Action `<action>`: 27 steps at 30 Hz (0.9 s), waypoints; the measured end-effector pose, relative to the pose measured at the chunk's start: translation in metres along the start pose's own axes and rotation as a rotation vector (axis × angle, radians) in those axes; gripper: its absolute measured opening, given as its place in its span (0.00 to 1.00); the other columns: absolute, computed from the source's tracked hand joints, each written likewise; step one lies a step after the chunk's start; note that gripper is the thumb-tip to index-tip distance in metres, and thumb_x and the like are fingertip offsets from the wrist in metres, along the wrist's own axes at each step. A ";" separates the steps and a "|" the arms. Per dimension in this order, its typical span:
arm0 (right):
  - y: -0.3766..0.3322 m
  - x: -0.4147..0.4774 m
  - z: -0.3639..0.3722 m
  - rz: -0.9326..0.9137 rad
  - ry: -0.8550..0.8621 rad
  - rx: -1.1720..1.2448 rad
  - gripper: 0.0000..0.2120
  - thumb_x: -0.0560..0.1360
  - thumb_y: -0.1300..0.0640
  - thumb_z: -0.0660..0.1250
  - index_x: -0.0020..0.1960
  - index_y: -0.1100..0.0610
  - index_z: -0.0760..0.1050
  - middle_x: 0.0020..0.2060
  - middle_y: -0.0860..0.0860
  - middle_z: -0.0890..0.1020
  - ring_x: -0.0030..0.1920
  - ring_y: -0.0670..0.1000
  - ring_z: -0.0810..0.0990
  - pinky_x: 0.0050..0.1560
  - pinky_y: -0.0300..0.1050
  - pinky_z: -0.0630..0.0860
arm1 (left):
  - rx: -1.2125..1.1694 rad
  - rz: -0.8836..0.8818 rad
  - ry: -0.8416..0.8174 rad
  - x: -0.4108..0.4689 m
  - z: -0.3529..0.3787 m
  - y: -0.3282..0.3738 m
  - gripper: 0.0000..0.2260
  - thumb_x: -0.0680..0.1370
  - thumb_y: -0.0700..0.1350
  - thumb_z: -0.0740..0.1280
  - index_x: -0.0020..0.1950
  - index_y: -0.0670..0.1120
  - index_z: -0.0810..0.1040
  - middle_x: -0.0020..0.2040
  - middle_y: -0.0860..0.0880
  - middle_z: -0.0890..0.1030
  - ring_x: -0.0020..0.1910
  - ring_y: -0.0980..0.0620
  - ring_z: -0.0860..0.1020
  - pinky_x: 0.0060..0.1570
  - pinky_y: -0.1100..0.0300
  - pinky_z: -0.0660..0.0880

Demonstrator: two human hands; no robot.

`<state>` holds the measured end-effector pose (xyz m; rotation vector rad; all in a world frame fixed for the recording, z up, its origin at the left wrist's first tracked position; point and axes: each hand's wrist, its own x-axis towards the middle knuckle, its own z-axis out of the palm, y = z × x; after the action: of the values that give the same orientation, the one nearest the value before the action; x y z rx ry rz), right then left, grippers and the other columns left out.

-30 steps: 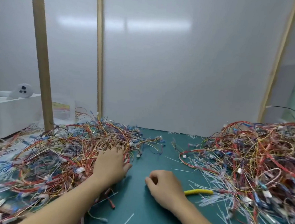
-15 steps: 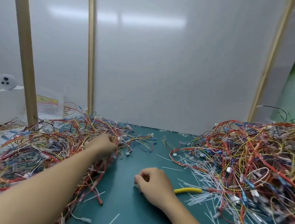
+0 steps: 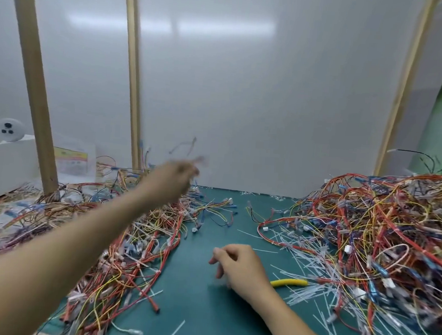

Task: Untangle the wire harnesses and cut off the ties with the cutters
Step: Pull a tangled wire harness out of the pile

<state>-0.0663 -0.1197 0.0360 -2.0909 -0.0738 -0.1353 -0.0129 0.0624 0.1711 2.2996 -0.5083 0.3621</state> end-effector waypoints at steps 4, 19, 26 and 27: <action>-0.006 0.004 -0.004 0.150 0.007 0.427 0.19 0.85 0.49 0.55 0.49 0.59 0.78 0.31 0.50 0.82 0.19 0.47 0.71 0.18 0.34 0.62 | 0.454 0.130 -0.206 -0.069 0.088 -0.027 0.08 0.82 0.45 0.56 0.55 0.52 0.74 0.48 0.47 0.82 0.50 0.44 0.79 0.47 0.52 0.74; -0.007 0.003 -0.009 -0.048 0.186 0.539 0.18 0.80 0.60 0.62 0.32 0.56 0.77 0.30 0.50 0.78 0.30 0.47 0.75 0.28 0.43 0.76 | -0.200 0.031 0.463 -0.049 0.045 -0.032 0.14 0.83 0.47 0.61 0.40 0.48 0.82 0.30 0.57 0.76 0.32 0.57 0.74 0.34 0.57 0.68; -0.013 -0.003 -0.024 -0.165 0.491 0.880 0.17 0.85 0.55 0.57 0.40 0.54 0.76 0.34 0.52 0.83 0.36 0.51 0.82 0.38 0.48 0.83 | 0.159 0.020 0.103 -0.048 0.034 -0.096 0.11 0.81 0.57 0.62 0.59 0.54 0.74 0.51 0.57 0.76 0.53 0.56 0.75 0.52 0.57 0.73; -0.013 -0.004 -0.024 -0.168 0.493 0.906 0.15 0.85 0.54 0.56 0.42 0.55 0.75 0.33 0.53 0.83 0.36 0.53 0.82 0.38 0.49 0.84 | 0.144 0.036 0.022 -0.055 0.034 -0.101 0.16 0.79 0.61 0.61 0.64 0.56 0.71 0.54 0.58 0.76 0.55 0.61 0.74 0.55 0.59 0.72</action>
<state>-0.0729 -0.1334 0.0587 -1.1058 -0.0054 -0.5956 -0.0109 0.1174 0.0645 2.4252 -0.5280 0.4536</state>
